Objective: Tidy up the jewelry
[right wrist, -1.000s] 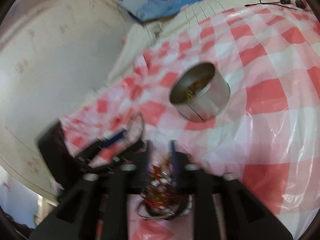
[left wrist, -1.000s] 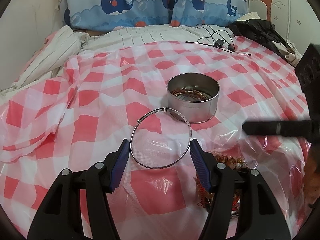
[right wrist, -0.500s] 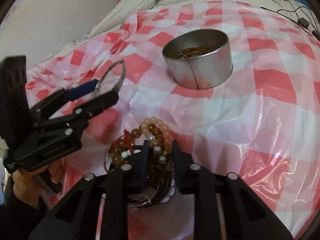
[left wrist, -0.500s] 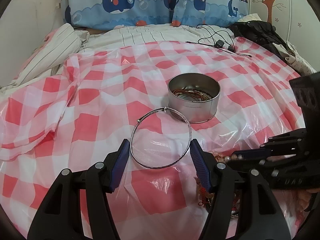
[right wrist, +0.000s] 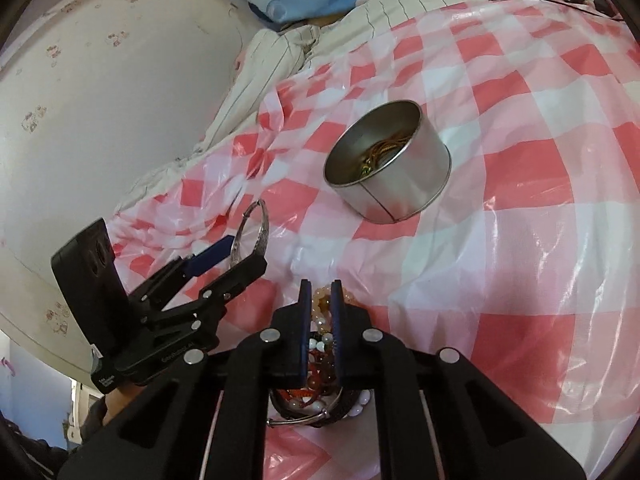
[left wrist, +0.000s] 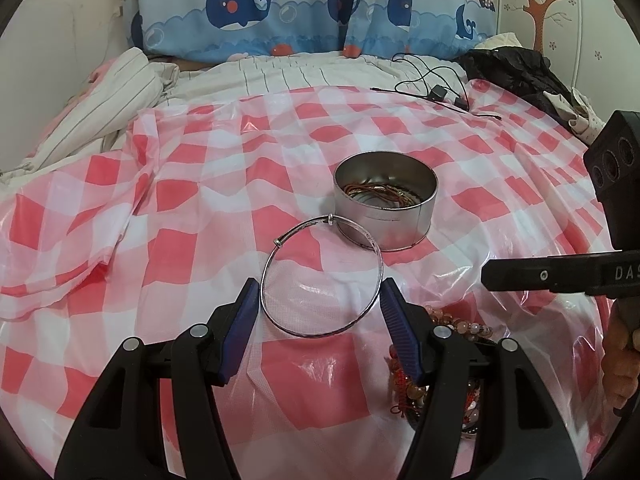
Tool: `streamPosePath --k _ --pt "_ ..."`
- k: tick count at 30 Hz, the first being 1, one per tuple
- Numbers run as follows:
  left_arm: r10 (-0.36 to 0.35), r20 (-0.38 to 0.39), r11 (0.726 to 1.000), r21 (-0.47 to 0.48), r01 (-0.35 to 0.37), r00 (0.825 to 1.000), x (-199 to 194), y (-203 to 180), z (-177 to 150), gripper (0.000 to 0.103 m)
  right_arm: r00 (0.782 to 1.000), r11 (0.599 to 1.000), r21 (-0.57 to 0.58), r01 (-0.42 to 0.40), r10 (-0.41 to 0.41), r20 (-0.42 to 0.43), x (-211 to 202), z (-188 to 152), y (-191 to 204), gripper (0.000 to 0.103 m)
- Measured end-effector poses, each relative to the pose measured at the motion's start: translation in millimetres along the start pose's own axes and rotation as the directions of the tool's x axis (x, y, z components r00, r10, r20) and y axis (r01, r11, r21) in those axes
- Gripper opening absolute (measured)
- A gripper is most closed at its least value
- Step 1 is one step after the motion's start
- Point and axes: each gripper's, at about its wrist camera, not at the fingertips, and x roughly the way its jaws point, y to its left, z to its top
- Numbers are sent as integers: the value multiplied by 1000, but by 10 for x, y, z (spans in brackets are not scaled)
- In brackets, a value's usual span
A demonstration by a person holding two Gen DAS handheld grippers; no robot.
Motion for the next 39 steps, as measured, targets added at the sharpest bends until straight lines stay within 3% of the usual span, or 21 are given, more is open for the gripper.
streamPosePath --k 2,3,4,5,7,8,11,18,23,31,32,35,39 --pt "1 -1 1000 1 -1 1000 -3 -7 2 58 999 999 -42 34 -36 -38 51 -9 58 14" --pt "0 0 1000 0 0 1000 -6 -4 2 58 997 996 -74 41 -45 -61 97 -33 108 37" --pt "1 0 1000 0 -1 1000 -6 -3 0 58 996 993 -106 52 -60 -71 144 -62 168 51" --pt "1 0 1000 0 -1 1000 -6 -2 0 58 993 987 -142 70 -82 -86 209 -92 229 51" --pt "2 0 1000 0 -2 1000 -4 -8 3 58 985 972 -201 120 -142 -101 303 -154 279 48" --pt "1 0 1000 1 -1 1000 -6 0 0 58 979 964 -217 152 -177 -105 348 -176 275 33" --pt "0 0 1000 -1 0 1000 -6 -1 2 58 978 966 -198 168 -189 -93 330 -178 209 9" --pt "0 2 1000 -2 0 1000 -8 -3 4 58 1000 999 -36 -13 12 -3 53 -62 30 9" --pt "-4 13 1000 -2 4 1000 -33 -26 9 58 980 983 59 -174 166 114 -197 30 -84 9" --pt "-15 41 1000 -12 16 999 -71 -23 21 58 968 969 120 -217 198 155 -254 70 -169 9" --pt "-21 55 1000 -6 22 998 -94 -39 31 52 967 968 120 -219 199 157 -257 73 -168 9" --pt "-24 77 1000 1 24 997 -146 -62 45 50 965 967 121 -225 205 162 -248 71 -168 9" --pt "-34 40 999 0 34 999 -86 -23 23 51 967 967 123 -224 204 155 -235 65 -171 9"
